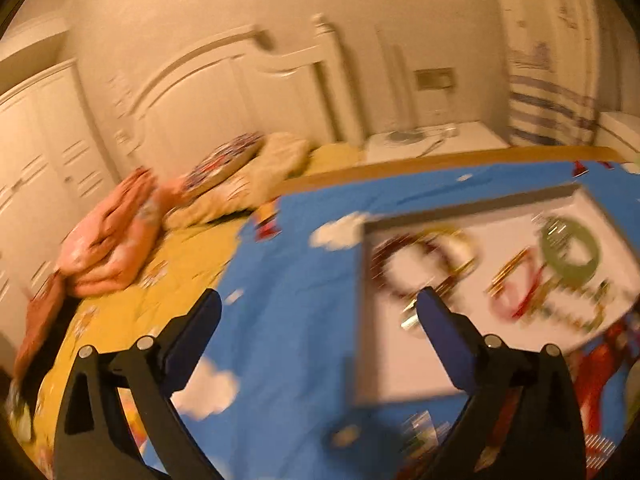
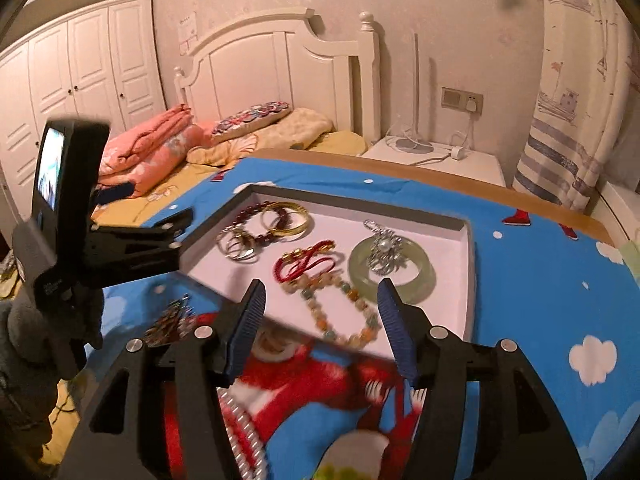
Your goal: Organize jewelry
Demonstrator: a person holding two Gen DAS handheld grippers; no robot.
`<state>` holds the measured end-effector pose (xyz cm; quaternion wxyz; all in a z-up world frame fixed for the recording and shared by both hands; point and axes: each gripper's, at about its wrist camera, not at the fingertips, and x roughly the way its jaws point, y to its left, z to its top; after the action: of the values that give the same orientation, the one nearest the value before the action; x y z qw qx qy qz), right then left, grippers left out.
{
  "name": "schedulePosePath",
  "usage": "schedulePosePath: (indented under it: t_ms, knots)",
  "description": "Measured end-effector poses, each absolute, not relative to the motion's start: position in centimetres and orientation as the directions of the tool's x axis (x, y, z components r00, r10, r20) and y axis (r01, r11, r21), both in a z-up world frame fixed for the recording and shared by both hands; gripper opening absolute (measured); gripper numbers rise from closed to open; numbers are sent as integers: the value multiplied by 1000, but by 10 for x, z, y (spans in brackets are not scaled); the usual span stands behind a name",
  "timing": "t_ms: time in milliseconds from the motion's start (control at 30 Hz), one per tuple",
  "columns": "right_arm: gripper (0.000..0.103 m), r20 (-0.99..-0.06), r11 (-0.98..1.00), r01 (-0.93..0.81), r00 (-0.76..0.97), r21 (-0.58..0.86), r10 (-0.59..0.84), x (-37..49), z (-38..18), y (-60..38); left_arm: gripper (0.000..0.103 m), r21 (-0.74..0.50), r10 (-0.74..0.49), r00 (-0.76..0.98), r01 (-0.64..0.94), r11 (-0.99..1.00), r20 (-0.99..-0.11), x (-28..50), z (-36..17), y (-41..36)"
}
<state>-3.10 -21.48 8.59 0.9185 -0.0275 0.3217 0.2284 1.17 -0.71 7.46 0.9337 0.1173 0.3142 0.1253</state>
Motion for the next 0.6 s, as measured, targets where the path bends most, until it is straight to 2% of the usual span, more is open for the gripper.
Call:
schedulePosePath:
  t_ms: [200,367,600]
  knots:
    - [57,-623,823,-553,599,131,502,-54,90,-186,98,285,382,696,-258,923,-608,-26,59,55]
    - [56,-685,713,-685,448,150,575,-70,77,-133,98,288,404,644,-284,915,-649,-47,42,78]
    - [54,-804,687,-703,296,183,516,-69,38,-75,98,244,440,604,-382,891,-664,-59,39,101]
